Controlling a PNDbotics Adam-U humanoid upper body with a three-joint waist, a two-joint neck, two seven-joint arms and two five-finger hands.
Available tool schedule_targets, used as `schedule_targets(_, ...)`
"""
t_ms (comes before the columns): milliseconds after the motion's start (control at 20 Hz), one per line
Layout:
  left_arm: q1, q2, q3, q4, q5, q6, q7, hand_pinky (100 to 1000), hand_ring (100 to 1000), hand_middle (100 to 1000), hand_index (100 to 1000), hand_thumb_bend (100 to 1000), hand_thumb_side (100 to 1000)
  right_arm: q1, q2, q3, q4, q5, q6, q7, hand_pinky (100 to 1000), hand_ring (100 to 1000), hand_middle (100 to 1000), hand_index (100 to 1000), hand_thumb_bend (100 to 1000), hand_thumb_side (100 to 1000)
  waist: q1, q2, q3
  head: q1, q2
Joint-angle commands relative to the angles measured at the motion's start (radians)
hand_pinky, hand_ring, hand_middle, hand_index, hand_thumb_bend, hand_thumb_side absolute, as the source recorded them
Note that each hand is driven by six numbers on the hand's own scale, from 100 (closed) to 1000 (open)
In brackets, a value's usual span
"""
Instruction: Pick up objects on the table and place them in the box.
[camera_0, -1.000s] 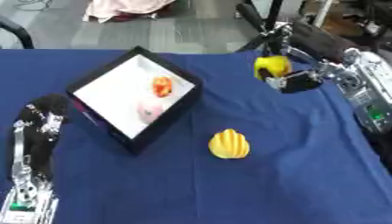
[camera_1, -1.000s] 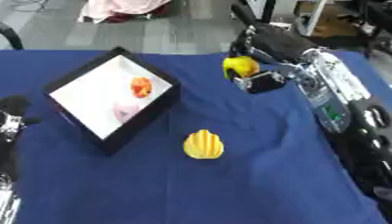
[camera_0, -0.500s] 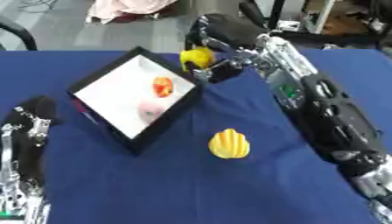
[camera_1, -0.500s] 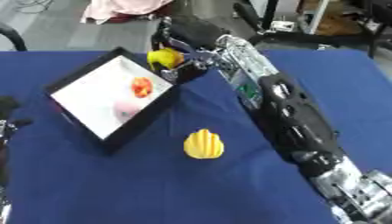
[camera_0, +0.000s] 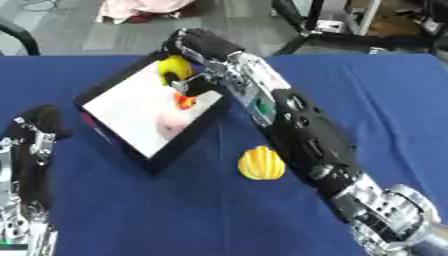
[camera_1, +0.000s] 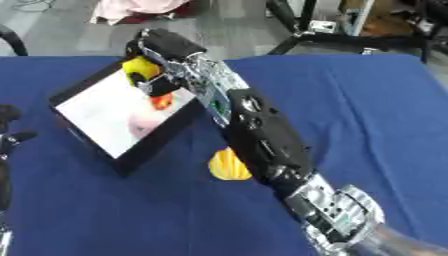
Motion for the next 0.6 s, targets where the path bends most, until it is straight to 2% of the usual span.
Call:
schedule_targets(50, -0.016, 0.001, -0.001, -0.019, -0.002, -0.003, -0.001, 622, 851, 581, 684, 768, 578, -0.032, 0.005, -0.010, 0.072, 0.047, -0.018, -0.053, 836, 728, 694, 829, 100, 286, 0.010, 0.005, 0.001, 0.004, -0.002)
schedule_targets(100, -0.017, 0.001, -0.001, -0.018, -0.002, -0.003, -0.001, 621, 851, 581, 684, 769, 578, -0.034, 0.006, -0.006, 0.098, 0.063, -0.028, -0.070, 860, 778, 790, 909, 100, 574, 0.010, 0.005, 0.001, 0.005, -0.002)
schedule_targets(200, -0.017, 0.001, -0.001, -0.018, -0.002, -0.003, -0.001, 621, 851, 581, 684, 769, 578, -0.041, 0.007, 0.002, 0.155, 0.095, -0.056, -0.100, 886, 823, 888, 967, 100, 739, 0.011, 0.004, 0.000, 0.006, -0.002)
schedule_targets(250, -0.016, 0.001, 0.000, -0.018, -0.003, -0.003, -0.001, 621, 851, 581, 684, 769, 578, -0.049, 0.008, 0.001, 0.195, 0.116, -0.074, -0.123, 892, 835, 911, 977, 100, 772, 0.011, 0.004, -0.001, 0.008, -0.002)
schedule_targets(300, -0.016, 0.001, 0.001, -0.018, -0.003, -0.003, 0.000, 621, 851, 581, 684, 769, 578, -0.054, 0.008, -0.003, 0.226, 0.136, -0.090, -0.145, 900, 852, 951, 992, 100, 790, 0.011, 0.003, -0.002, 0.009, -0.002)
schedule_targets(400, -0.015, 0.002, 0.002, -0.018, -0.004, -0.003, 0.002, 621, 851, 581, 684, 769, 578, -0.061, 0.002, -0.009, 0.254, 0.167, -0.110, -0.172, 902, 859, 968, 1000, 100, 794, 0.011, 0.002, -0.005, 0.012, -0.002)
schedule_targets(550, -0.014, 0.004, 0.004, -0.019, -0.005, -0.003, 0.003, 621, 851, 580, 684, 769, 579, -0.057, -0.012, -0.010, 0.242, 0.161, -0.138, -0.183, 900, 854, 961, 994, 100, 696, 0.011, 0.000, -0.010, 0.018, -0.002)
schedule_targets(600, -0.013, 0.005, 0.005, -0.019, -0.005, -0.003, 0.004, 621, 851, 580, 684, 770, 578, -0.054, -0.019, -0.007, 0.229, 0.147, -0.149, -0.180, 902, 855, 959, 991, 100, 628, 0.010, -0.001, -0.013, 0.021, -0.002)
